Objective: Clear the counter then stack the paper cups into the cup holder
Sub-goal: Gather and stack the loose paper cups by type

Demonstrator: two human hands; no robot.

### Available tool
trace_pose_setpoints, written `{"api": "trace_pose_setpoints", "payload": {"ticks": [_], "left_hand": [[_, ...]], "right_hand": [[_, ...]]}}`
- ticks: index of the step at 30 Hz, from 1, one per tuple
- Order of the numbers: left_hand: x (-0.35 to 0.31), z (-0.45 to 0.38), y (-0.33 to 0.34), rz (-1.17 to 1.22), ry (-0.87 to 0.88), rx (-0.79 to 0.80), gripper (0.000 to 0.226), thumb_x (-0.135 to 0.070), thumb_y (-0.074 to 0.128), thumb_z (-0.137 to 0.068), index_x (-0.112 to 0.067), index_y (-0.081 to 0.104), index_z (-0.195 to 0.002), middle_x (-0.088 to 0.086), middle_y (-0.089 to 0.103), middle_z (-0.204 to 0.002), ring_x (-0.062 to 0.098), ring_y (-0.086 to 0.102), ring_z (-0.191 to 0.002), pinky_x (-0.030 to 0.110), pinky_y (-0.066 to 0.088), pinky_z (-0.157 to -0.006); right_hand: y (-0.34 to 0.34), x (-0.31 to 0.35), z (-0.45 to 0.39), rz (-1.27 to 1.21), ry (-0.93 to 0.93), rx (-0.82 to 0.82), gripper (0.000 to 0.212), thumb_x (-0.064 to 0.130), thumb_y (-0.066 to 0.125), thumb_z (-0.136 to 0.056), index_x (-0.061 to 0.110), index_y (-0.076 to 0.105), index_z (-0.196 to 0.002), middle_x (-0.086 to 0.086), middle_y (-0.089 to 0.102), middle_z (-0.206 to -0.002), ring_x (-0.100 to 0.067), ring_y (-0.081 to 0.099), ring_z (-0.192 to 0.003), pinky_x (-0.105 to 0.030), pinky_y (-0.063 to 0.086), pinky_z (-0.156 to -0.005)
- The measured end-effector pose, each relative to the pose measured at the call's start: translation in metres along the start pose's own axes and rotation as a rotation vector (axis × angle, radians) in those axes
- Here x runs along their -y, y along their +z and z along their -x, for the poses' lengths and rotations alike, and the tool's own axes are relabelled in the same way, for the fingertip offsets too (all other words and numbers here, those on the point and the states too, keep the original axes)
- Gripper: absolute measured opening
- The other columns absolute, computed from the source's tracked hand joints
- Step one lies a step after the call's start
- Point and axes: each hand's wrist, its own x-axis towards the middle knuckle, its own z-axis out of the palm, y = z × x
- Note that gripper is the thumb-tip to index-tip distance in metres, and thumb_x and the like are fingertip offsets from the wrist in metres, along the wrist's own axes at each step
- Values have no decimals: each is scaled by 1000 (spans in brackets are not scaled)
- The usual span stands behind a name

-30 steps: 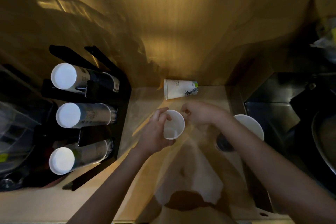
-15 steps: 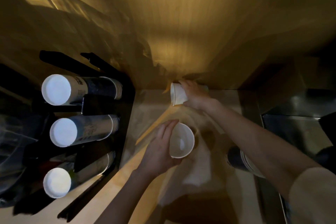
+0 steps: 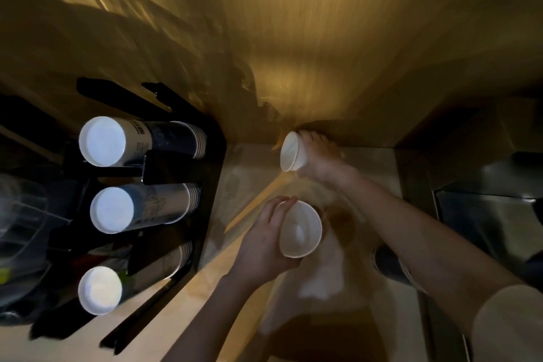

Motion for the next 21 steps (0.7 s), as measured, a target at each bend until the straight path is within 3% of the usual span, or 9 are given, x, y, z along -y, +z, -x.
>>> {"api": "trace_pose_setpoints", "payload": {"ticks": [5, 7, 9, 11, 14, 18, 21], "left_hand": [[0, -1, 1, 132, -16, -28, 97, -24, 83, -51, -22, 33, -133, -7, 34, -127, 1, 32, -116, -3, 23, -93], [-2, 0, 1, 152, -46, -45, 97, -22, 84, -49, -23, 35, -133, -5, 32, -122, 2, 33, -112, 4, 27, -90], [-3, 2, 2, 162, -70, -62, 98, -18, 85, -49, -22, 35, -133, -4, 31, -119, 6, 35, -111, 10, 27, -89], [-4, 3, 3, 162, -76, -75, 98, -16, 85, -48, -20, 36, -133, -3, 33, -117, 10, 37, -111, 11, 26, -88], [-4, 4, 6, 186, -84, -127, 98, -20, 81, -43, -14, 37, -131, -8, 36, -112, 13, 39, -109, 12, 27, -82], [-9, 8, 5, 268, -138, -177, 98, -15, 85, -42, -17, 38, -128, -7, 43, -115, 13, 43, -108, 20, 37, -82], [-11, 10, 6, 341, -177, -199, 93, -8, 87, -46, -30, 34, -119, -5, 49, -114, 10, 48, -102, 7, 40, -73]], "right_hand": [[-48, 14, 33, -638, 55, -107, 86, 20, 85, -57, 13, 39, -129, -5, 50, -128, -19, 48, -115, -29, 40, -89], [-65, 19, 51, -859, 43, -156, 83, 16, 84, -60, 13, 37, -129, -3, 52, -124, -19, 52, -115, -28, 44, -90], [-79, 25, 75, -1007, 15, -208, 84, 13, 81, -66, 15, 31, -133, 2, 50, -121, -14, 54, -111, -15, 47, -84], [-90, 31, 98, -1072, -4, -258, 86, 13, 77, -71, 19, 25, -139, 6, 48, -120, 0, 52, -99, -1, 46, -71], [-91, 35, 131, -1153, -40, -312, 86, 11, 76, -72, 22, 24, -140, 4, 49, -124, 6, 52, -94, -3, 48, -69], [-68, 39, 164, -1039, -94, -330, 85, 18, 80, -66, 29, 27, -132, 22, 43, -116, 9, 47, -103, -2, 45, -76], [-42, 37, 177, -923, -87, -314, 89, 18, 81, -65, 32, 24, -132, 30, 37, -115, 8, 44, -109, -4, 44, -83]]}}
